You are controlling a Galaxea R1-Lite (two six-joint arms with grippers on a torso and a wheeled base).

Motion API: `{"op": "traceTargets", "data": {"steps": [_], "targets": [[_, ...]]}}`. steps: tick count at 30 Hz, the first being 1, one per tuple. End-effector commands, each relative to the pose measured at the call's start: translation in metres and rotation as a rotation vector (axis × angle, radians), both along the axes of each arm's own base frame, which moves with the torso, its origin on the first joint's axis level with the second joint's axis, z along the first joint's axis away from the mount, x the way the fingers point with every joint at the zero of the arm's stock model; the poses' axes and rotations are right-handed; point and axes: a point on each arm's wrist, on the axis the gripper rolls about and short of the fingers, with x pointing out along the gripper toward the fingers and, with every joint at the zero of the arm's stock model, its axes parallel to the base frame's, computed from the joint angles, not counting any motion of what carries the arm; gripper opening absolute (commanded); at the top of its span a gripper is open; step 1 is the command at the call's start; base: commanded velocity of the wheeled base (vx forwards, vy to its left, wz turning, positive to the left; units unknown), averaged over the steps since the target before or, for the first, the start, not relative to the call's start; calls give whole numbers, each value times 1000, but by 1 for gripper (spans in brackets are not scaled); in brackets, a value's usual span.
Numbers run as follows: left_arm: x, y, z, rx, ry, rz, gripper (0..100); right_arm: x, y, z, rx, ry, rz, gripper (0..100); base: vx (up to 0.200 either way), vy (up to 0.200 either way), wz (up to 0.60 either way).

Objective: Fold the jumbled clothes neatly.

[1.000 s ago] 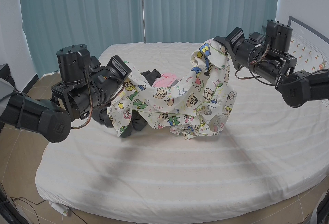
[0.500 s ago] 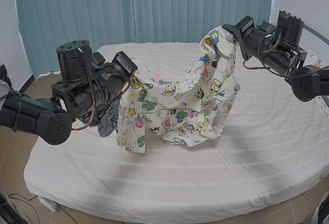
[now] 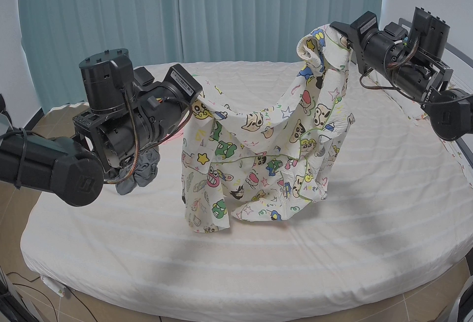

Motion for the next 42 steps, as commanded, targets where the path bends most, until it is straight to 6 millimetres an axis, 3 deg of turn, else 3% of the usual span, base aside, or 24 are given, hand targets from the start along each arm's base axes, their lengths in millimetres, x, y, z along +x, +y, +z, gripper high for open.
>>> {"op": "traceTargets", "data": {"steps": [1, 22, 32, 42], "targets": [[1, -1, 0, -1, 0, -1, 0, 0, -5, 2, 2, -5, -12, 0, 0, -200, 0], [7, -5, -2, -20, 11, -4, 0, 0, -7, 2, 1, -6, -15, 0, 0, -200, 0], [12, -8, -12, -12, 40, -4, 0, 1, -7, -2, -4, 7, -17, 0, 0, 0, 0], [10, -7, -10, -14, 37, -2, 0, -2, -8, -1, -4, 6, -12, 0, -200, 0, 0]]}}
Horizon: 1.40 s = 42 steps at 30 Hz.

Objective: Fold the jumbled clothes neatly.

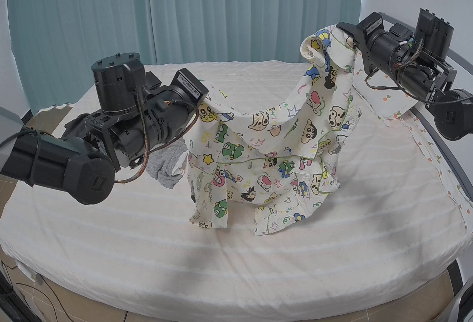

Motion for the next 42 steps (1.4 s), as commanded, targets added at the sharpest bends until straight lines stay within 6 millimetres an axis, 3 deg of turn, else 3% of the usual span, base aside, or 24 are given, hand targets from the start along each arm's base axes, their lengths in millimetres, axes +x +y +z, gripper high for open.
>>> {"op": "traceTargets", "data": {"steps": [1, 8, 16, 24, 30, 37, 42], "targets": [[-1, 0, 0, 0, 1, 0, 0, -2, 0, 0, 0, 0, 3, 0, -200, 0, 0], [-4, 3, 7, -10, -15, 0, 0, -14, -4, 6, -5, -17, 48, 0, -200, 0, 0], [-22, 10, 23, -46, -41, -15, 0, -40, -10, 19, -10, -56, 127, 0, -200, 0, 0], [-44, 20, 50, -139, -72, -100, 0, -55, -15, 29, -5, -84, 169, 0, 0, 0, 0], [-51, 24, 45, -131, -52, -121, 0, -71, -18, 32, 34, -69, 258, 0, 0, 0, 0], [-50, 24, 33, -75, 62, -169, 0, -65, -22, 22, 17, -30, 275, 0, 0, 0, 0], [-46, 29, 27, -46, 132, -199, 0, -74, -22, 16, -2, -3, 333, 0, 0, 0, 0]]}}
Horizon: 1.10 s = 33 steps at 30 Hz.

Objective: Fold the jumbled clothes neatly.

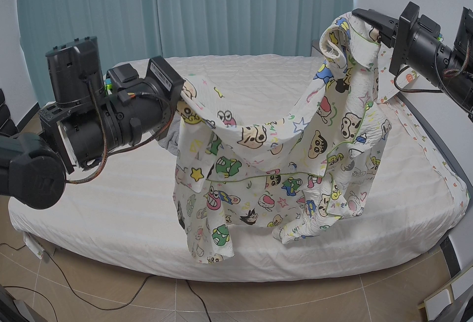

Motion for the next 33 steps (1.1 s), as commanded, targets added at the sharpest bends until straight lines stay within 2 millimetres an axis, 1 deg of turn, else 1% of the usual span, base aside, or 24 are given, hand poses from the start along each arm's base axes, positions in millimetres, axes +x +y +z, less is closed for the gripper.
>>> {"op": "traceTargets", "data": {"steps": [1, 2, 3, 4, 5, 6, 7, 9, 11, 12, 15, 18, 20, 21, 23, 27, 28, 30, 32, 33], "targets": [[3, 5, -1, 5, 13, -7, 0, -7, -1, -5, -16, 18, 37, 0, 0, 0, 0], [0, 6, 0, 3, 10, -12, 0, -12, -4, -5, -22, 17, 62, 0, 0, 0, 0], [0, 6, 0, 3, 10, -12, 0, -12, -4, -5, -22, 17, 62, 0, 0, 0, 0], [-4, 7, 4, -4, 0, -26, 0, -19, -5, -5, -26, 16, 95, 0, 0, 0, 0], [-4, 7, 4, -4, 0, -26, 0, -19, -5, -5, -26, 16, 95, 0, 0, 0, 0], [-11, 10, 10, -14, -14, -56, 0, -24, -7, -3, -21, 11, 111, 0, 0, 0, 0], [-12, 10, 11, -15, -16, -60, 0, -24, -6, -3, -21, 11, 113, 0, 0, 0, 0], [-23, 15, 15, -22, -28, -99, 0, -26, -7, -1, -19, 4, 118, 0, 0, 0, 0], [-32, 18, 19, -32, -38, -136, 0, -34, -7, 3, -18, -4, 130, 0, 0, 0, 0], [-34, 19, 21, -36, -42, -142, 0, -35, -8, 4, -19, -4, 134, 0, 0, 0, 0], [-44, 24, 31, -82, -43, -164, 0, -48, -8, 11, -25, -6, 179, 0, 0, 0, 0], [-50, 26, 36, -113, -35, -193, 0, -57, -10, 18, -2, -7, 195, 0, 0, 0, 0], [-52, 27, 36, -117, -32, -202, 0, -59, -11, 20, 9, -4, 203, 0, 0, 0, 0], [-54, 28, 37, -133, -23, -212, 0, -63, -13, 26, 31, -7, 213, 0, 0, 0, 0], [-54, 30, 39, -149, -13, -217, 0, -64, -14, 29, 44, -4, 222, 0, 0, 0, 0], [-52, 28, 37, -149, 0, -227, 0, -61, -13, 28, 40, 2, 226, 0, 0, 0, 0], [-45, 24, 28, -133, 41, -224, 0, -51, -9, 18, 28, 45, 232, 0, 0, 0, 0], [-31, 18, 12, -108, 104, -216, 0, -42, -4, 5, 10, 115, 235, 0, 0, 0, 0], [-31, 18, 12, -108, 104, -216, 0, -42, -4, 5, 10, 115, 235, 0, 0, 0, 0], [-19, 11, -4, -85, 157, -208, 0, -27, 0, -12, -11, 200, 222, 0, 0, 0, 0]]}}
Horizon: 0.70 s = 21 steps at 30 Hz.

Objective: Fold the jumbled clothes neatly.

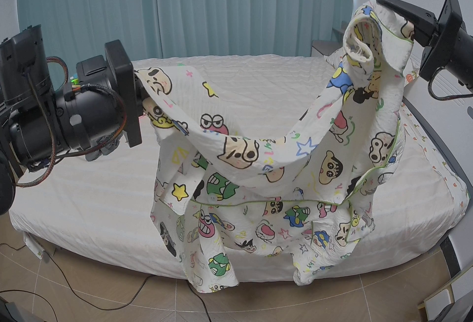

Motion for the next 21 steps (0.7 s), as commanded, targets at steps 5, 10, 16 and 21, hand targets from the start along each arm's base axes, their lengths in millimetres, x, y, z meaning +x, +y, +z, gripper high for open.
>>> {"op": "traceTargets", "data": {"steps": [5, 10, 16, 21], "targets": [[42, -23, -54, 99, 172, 6, 0, 40, 5, -50, -80, 209, -36, 0, 0, 0, 0], [48, -26, -68, 121, 207, 6, 0, 46, 4, -63, -96, 251, -47, 0, 0, 0, 0], [58, -29, -77, 150, 213, 36, 0, 56, -6, -67, -100, 260, -92, 0, 0, 0, 0], [73, -35, -98, 223, 215, 126, 0, 68, -13, -74, -114, 266, -132, 0, 0, 0, 0]]}}
